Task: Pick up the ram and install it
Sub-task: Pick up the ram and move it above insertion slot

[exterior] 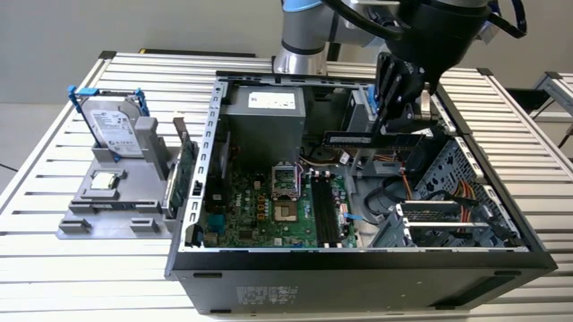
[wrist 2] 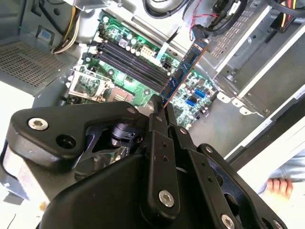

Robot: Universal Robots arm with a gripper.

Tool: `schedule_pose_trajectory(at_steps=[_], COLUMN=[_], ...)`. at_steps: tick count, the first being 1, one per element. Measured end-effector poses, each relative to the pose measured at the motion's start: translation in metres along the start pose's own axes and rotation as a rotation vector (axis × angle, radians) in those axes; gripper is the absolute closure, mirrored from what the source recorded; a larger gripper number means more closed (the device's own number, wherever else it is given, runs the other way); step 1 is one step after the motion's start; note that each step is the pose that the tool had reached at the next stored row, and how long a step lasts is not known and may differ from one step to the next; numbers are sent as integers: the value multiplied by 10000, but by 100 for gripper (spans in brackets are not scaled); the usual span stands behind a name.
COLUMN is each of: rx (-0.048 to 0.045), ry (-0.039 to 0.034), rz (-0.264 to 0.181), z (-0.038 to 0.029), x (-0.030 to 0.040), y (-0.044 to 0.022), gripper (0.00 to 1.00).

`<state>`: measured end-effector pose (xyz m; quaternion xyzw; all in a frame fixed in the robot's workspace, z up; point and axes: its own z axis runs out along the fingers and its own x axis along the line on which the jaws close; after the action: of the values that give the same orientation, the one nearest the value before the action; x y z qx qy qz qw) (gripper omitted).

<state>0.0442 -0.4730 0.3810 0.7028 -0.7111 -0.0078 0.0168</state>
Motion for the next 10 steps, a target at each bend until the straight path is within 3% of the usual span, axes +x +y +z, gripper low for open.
schedule_pose_trajectory(at_steps=[10], rx=[0], ry=[0], rz=[0], z=[-1], x=[-109], y=[1], gripper=[100])
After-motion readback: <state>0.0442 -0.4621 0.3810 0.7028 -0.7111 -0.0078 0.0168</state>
